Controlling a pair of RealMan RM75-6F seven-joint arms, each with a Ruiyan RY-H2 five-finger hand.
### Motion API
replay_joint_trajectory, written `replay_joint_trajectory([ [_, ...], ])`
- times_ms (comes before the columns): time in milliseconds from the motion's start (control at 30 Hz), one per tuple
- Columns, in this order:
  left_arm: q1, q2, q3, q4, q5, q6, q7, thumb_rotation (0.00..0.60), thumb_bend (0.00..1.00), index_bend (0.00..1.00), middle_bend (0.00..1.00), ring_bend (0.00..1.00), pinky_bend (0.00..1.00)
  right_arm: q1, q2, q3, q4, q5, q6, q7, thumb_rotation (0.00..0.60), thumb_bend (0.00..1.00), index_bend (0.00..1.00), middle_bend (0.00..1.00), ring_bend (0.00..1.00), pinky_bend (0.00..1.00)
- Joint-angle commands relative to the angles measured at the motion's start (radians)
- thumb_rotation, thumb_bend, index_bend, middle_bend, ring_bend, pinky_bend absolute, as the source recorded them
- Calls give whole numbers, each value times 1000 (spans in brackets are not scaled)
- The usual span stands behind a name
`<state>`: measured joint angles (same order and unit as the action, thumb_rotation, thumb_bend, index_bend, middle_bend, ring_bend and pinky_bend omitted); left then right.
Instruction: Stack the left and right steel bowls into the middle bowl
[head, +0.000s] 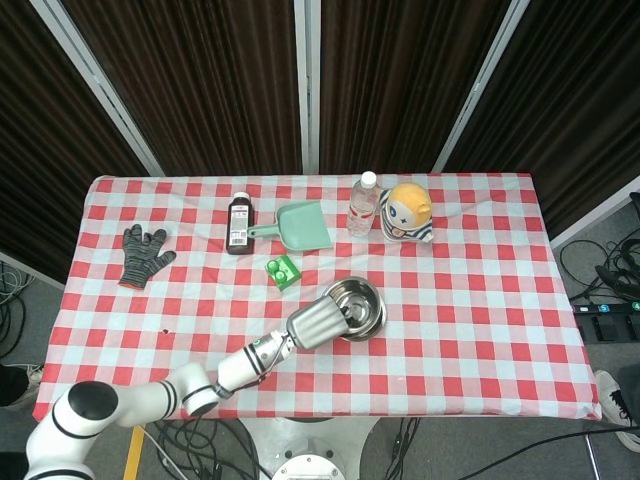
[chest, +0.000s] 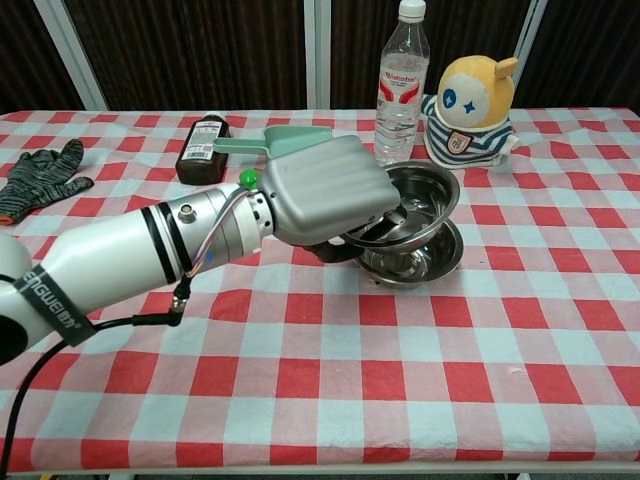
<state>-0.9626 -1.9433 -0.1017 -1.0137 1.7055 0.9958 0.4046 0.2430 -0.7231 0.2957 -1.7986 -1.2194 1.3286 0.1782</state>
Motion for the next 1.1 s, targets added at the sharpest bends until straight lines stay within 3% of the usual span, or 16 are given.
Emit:
replay_joint_trajectory([
  [33, -4, -16, 6, 27, -5, 4, -14, 600, 387, 661, 697, 1000, 995, 2, 0, 0, 0, -3, -2, 1, 600, 93, 154, 172, 0, 0],
  [433, -14, -51, 9, 52, -27, 13, -33, 600, 384, 651, 682, 1000, 993, 2, -7, 7, 4, -4, 12, 17, 600, 90, 154, 172, 0, 0],
  [700, -18, -31, 39, 49, -16, 11, -64, 600, 204, 387, 499, 982, 978, 5, -14, 10, 11, 1, 11, 19, 600, 87, 154, 172, 0, 0],
  [967, -19, 13, 27, 0, -37, 6, -58, 600, 145, 363, 457, 973, 968, -1, -4, 10, -3, -2, 21, 19, 600, 88, 154, 172, 0, 0],
  [1100, 8, 99, 26, -90, -71, -4, -24, 600, 141, 363, 452, 972, 966, -3, 1, 9, -16, -9, 27, 13, 600, 87, 154, 173, 0, 0],
])
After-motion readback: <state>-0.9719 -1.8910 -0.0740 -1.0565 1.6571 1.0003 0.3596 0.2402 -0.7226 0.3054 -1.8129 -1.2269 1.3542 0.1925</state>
